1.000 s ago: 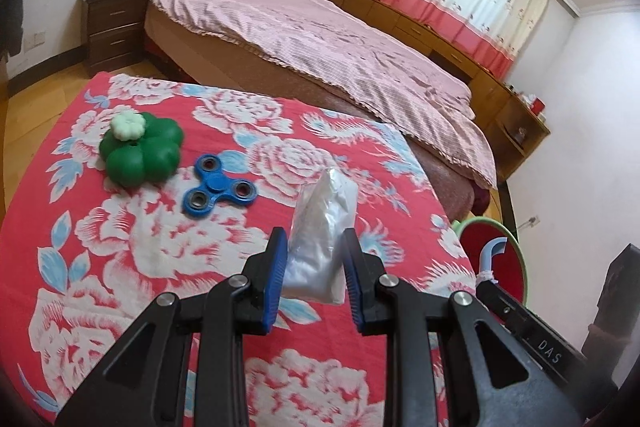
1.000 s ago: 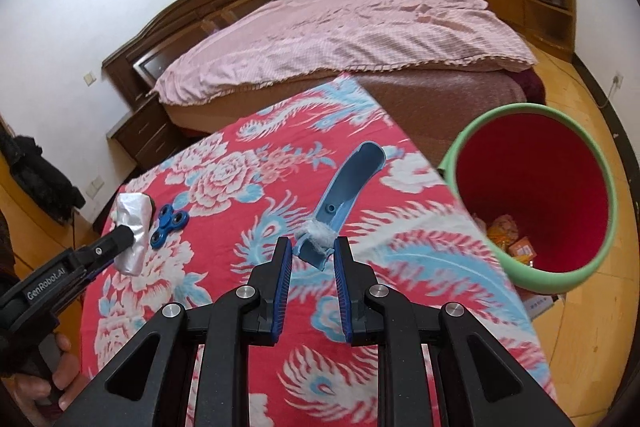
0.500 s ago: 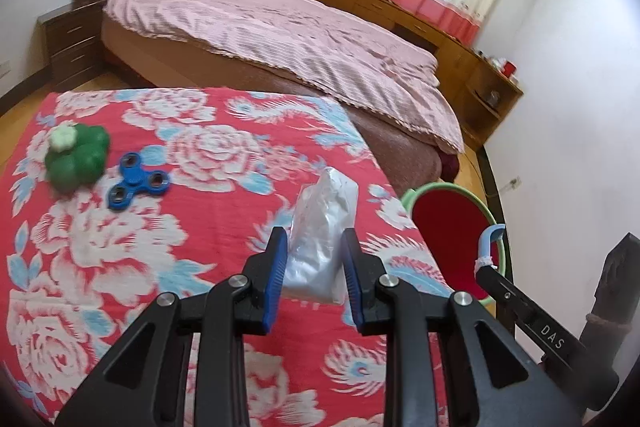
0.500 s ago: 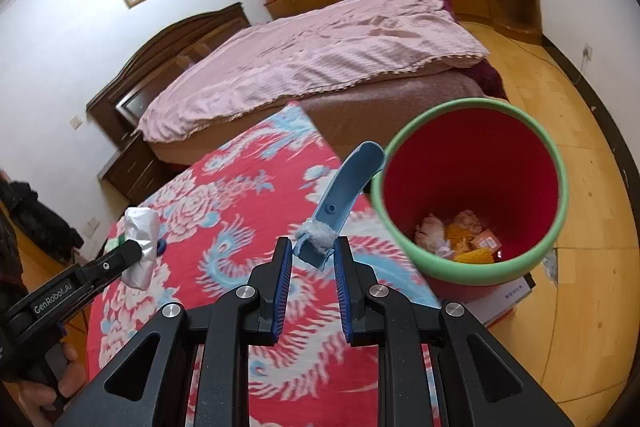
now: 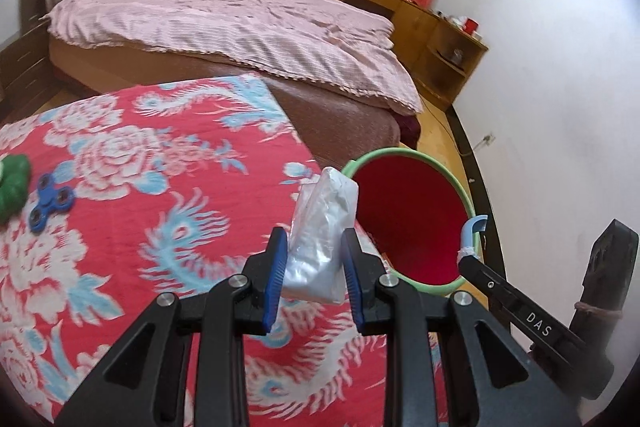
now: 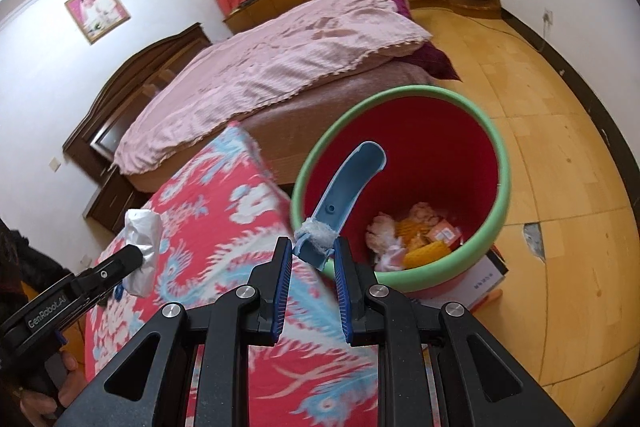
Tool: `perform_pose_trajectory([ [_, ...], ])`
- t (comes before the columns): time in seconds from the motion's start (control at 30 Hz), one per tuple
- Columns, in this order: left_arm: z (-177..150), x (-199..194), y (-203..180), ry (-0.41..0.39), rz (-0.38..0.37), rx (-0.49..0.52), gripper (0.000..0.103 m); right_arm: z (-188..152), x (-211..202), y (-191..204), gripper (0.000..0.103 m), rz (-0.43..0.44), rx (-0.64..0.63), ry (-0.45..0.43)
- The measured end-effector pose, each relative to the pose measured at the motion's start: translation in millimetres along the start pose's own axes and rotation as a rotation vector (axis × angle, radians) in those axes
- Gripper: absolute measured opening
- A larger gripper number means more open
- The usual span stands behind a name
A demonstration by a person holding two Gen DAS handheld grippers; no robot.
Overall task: Collect trash
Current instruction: 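Carry the tissue pack in the left tool and toothbrush in the right over the bucket, then open the left tool to drop the tissue pack while the right tool drops the toothbrush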
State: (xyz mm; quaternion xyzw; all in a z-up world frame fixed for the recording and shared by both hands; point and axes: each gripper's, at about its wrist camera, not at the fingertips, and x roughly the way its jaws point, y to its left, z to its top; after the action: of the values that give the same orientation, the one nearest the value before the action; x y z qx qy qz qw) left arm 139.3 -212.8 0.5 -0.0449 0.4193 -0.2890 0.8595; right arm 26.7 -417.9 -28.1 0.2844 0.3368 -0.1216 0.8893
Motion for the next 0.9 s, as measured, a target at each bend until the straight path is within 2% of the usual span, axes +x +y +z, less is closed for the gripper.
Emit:
perform_pose_trajectory([
  [0.6, 12, 77, -51, 0.102, -0.059, 0.08, 0.027, 20, 28, -50, 0.022, -0.063, 0.053, 0.032],
  [0.9, 11, 101, -65, 0.136, -0.075, 0.104, 0.027, 22, 35, -64, 0.023, -0.077, 0.071, 0.034],
])
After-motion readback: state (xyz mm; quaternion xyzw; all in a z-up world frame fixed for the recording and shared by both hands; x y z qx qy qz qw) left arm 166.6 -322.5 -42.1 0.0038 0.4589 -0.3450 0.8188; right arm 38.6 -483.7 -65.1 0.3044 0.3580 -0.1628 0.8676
